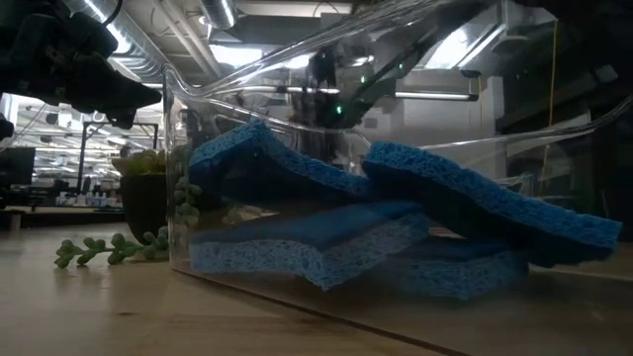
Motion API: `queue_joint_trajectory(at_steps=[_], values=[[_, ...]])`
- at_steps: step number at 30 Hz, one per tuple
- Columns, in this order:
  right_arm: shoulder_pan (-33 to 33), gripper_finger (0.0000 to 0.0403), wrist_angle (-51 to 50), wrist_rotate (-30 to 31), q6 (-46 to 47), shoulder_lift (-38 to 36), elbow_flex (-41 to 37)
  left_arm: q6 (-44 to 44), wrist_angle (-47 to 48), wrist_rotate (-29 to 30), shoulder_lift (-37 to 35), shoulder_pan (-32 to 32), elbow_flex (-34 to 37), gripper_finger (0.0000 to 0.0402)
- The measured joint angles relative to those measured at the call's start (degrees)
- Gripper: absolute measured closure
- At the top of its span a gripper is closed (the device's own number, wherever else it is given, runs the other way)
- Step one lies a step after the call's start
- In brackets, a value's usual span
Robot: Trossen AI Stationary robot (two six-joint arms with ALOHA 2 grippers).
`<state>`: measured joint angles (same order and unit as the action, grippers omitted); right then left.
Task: Pick & Place Kitchen Sink Supplies
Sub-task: Put the yellow dish brush into the top right transparent bin
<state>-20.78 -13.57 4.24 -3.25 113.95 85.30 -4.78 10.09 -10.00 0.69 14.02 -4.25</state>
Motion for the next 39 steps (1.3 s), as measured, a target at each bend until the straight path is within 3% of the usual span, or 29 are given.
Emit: queue_joint_trajectory(at_steps=[6,14,22,30,34,39], values=[[-2.26,0.0157,-12.10,1.38,3.03,4.27,7.83,0.00,-0.01,0.00,0.00,0.00,0.00,0.0396],[-2.46,0.0157,-24.38,1.21,-0.70,12.42,21.80,0.00,0.00,0.00,0.00,0.00,0.00,0.0394],[-2.97,0.0157,-23.81,1.29,-6.30,14.32,22.47,0.00,0.00,0.00,0.00,0.01,0.00,0.0393],[-4.44,0.0157,-22.50,0.71,5.27,14.94,22.47,0.00,0.00,0.02,0.00,0.00,0.00,0.0395],[-4.58,0.0157,-20.67,-3.79,6.76,14.93,22.47,0.00,0.00,0.02,0.00,0.00,0.00,0.0391],[-4.95,0.0157,-20.64,-5.02,16.67,14.92,22.47,0.00,0.00,0.04,0.00,0.00,0.00,0.0393]])
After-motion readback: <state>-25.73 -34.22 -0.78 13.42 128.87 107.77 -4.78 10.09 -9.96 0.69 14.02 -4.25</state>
